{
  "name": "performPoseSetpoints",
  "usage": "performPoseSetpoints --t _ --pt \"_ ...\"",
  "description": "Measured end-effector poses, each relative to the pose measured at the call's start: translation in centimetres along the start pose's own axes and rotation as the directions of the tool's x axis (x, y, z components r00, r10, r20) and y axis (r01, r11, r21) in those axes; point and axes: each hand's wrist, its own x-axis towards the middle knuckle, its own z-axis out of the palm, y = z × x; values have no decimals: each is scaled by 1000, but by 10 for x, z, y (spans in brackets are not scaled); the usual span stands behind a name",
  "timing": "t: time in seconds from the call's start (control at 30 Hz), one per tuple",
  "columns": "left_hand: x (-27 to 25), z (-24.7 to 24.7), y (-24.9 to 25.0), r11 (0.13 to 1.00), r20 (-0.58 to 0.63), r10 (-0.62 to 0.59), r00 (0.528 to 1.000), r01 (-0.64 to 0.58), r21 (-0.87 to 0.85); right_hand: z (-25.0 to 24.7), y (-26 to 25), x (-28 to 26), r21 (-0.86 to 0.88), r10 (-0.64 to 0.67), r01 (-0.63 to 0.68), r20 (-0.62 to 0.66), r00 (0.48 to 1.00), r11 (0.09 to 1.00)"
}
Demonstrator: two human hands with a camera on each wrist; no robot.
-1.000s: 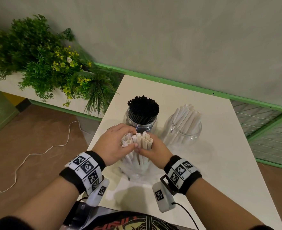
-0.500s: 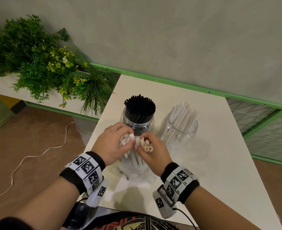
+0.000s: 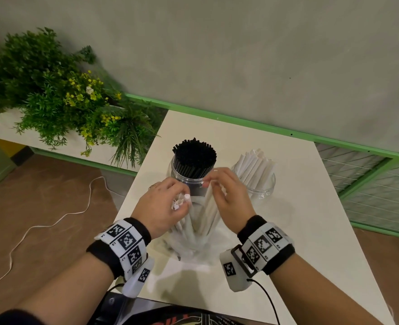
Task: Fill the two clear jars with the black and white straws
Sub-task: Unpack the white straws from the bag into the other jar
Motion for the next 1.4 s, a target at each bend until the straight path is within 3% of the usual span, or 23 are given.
performPoseSetpoints --t 0.17,0.33,0.5,0.63,0.8,1.07,1.3,1.4 --pt "4 -1 0 1000 16 10 1000 -10 6 -41 -23 20 123 22 -14 -65 998 992" --pt "9 0 2 999 23 9 1000 -10 47 -88 -38 43 133 25 -2 -174 984 991" --pt "12 0 6 999 22 5 1000 -6 54 -134 -36 65 -13 -93 94 -346 934 995" --pt "11 1 5 999 3 5 1000 -5 34 -155 -24 77 -175 -200 142 -382 902 974" --pt "10 1 4 1000 -7 3 1000 -3 24 -151 -13 88 -195 -210 143 -387 898 970" --pt "9 0 2 1000 -11 -1 1000 2 25 -144 -1 68 -220 -211 113 -500 840 969" --pt "10 -1 0 999 -5 -11 1000 12 30 -137 11 38 -358 -378 233 -416 827 904" --pt "12 -2 0 999 0 -9 1000 9 33 -129 11 31 -365 -385 255 -345 856 895"
